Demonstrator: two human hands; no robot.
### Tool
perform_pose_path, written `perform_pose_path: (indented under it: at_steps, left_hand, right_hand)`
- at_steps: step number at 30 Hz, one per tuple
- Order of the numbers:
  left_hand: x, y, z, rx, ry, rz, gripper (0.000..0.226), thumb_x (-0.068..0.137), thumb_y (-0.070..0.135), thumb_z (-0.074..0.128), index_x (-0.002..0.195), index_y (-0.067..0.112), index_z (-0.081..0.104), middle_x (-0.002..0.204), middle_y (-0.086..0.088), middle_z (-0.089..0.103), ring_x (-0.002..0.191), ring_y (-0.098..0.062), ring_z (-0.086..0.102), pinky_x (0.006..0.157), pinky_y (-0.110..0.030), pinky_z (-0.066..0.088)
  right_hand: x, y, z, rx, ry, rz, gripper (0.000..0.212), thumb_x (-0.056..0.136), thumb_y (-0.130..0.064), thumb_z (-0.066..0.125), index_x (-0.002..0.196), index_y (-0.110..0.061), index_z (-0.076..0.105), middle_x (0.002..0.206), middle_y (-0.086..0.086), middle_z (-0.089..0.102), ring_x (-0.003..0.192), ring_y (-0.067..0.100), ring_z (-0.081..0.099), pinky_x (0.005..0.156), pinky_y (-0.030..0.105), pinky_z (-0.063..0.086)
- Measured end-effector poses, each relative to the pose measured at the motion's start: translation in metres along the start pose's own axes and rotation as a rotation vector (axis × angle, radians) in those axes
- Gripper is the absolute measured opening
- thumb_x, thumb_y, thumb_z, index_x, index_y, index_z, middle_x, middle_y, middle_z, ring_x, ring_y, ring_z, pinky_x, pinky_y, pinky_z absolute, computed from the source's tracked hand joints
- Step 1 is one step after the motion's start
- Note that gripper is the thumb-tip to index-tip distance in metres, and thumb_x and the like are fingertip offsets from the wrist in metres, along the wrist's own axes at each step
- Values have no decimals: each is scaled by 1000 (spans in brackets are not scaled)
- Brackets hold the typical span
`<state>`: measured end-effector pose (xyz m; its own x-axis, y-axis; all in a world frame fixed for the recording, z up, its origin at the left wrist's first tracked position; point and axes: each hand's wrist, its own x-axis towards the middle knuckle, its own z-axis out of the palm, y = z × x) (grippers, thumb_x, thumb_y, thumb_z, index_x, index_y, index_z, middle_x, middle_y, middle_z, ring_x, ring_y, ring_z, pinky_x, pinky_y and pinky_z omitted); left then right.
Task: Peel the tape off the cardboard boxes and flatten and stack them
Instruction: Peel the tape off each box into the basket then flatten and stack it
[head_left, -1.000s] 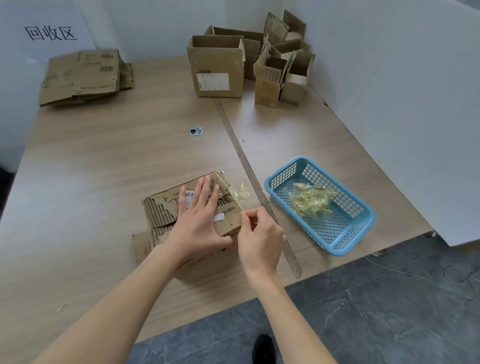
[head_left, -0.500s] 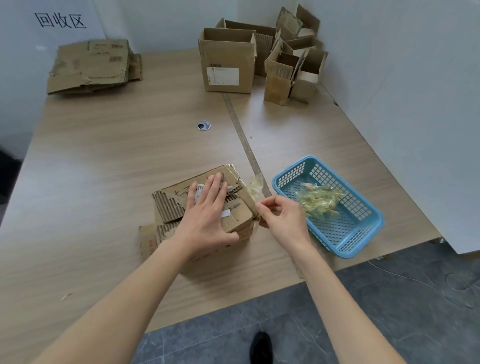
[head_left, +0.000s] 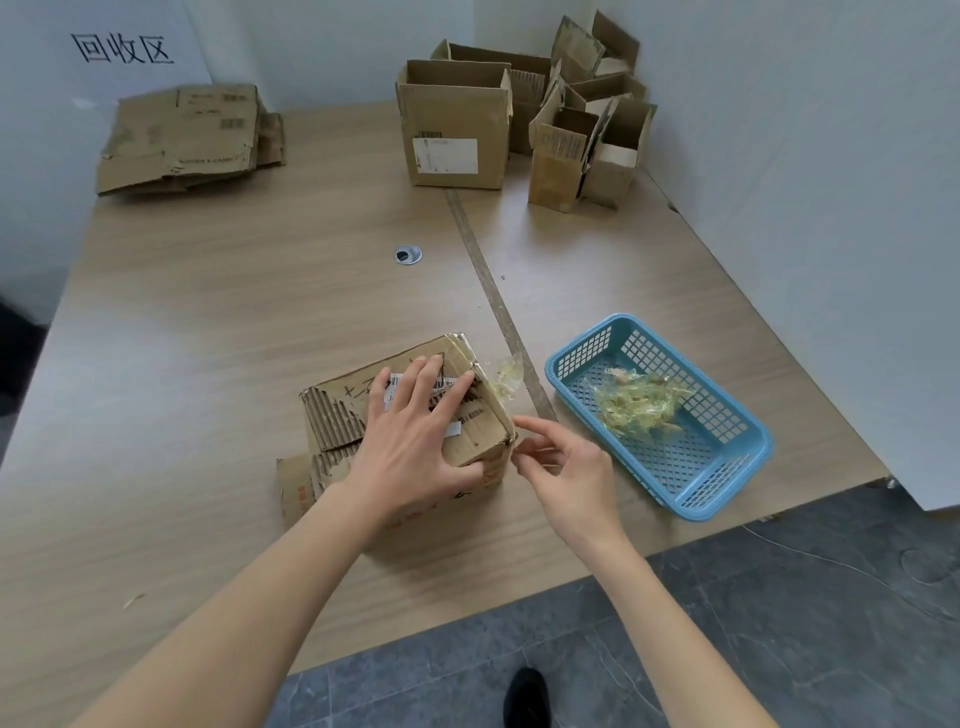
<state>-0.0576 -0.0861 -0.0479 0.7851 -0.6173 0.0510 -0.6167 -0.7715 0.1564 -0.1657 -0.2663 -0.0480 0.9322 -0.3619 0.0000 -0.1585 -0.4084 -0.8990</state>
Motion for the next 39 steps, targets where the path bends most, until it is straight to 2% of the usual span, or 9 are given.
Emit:
perform_pose_path:
  at_steps: [5,14,16,20,24,28,32,36,39]
  left_hand:
    - [2,-3,-2,62,-24,19,107,73,85,42,162,28,20,165,-6,18,154,-24,9,123,-56,5]
    - [-1,-6,-5,-21,-50,96,107,73,82,51,161,28,23,166,-2,20,157,-20,8,126,-53,1]
    - [0,-10,-6,-47,-54,118,107,73,82,54,161,28,25,167,-1,20,157,-18,7,127,-51,0]
    - [-1,-16,-8,-59,-55,145,108,72,87,48,159,26,30,168,1,22,157,-15,8,127,-49,2]
    - [0,-18,-11,-42,-64,178,109,72,89,51,156,22,35,165,-1,26,156,-18,14,127,-49,7]
    - [2,-18,-14,0,-78,194,109,73,89,51,156,20,36,164,-3,29,155,-22,17,127,-48,9]
    - [1,-18,-16,7,-103,196,110,75,89,47,158,20,32,165,-1,26,155,-19,16,128,-43,3]
    - [3,-19,-17,-24,-101,195,108,75,86,47,158,20,32,166,1,26,156,-17,15,128,-40,0]
    - [3,-21,-15,-23,-104,196,108,75,87,46,159,21,30,166,1,24,156,-16,13,128,-39,0]
  right_hand:
    - [26,-7,-27,-423,-19,-265,24,93,-3,68,106,-18,80,89,-5,60,79,9,57,71,11,40]
    - [83,-55,-23,-225,201,-94,18,85,-13,72,95,-23,82,84,-7,78,71,2,69,77,18,56]
    - [79,-49,-17,-235,115,-96,18,88,-12,71,100,-20,82,92,-5,79,79,1,71,80,10,53]
    - [61,-26,-17,-334,-248,-262,29,97,-4,62,124,-9,73,125,2,72,117,12,66,105,21,47]
    - [59,-12,-31,-138,-552,-107,44,100,-18,62,144,-15,57,145,-12,54,135,-4,47,112,14,36]
    - [72,-11,-22,-258,-378,-248,36,85,-27,82,117,-14,72,113,-8,71,107,1,62,91,23,51]
    - [96,-14,-24,-107,-465,-117,17,79,-21,87,88,-23,73,89,-9,74,88,1,68,75,22,52]
    - [118,-20,-30,-90,-602,-95,15,83,-12,83,82,-22,72,97,-1,73,90,7,68,82,28,55]
    - [125,-21,-31,-153,-653,-154,11,85,-18,81,82,-23,72,133,-10,59,125,3,55,104,17,40]
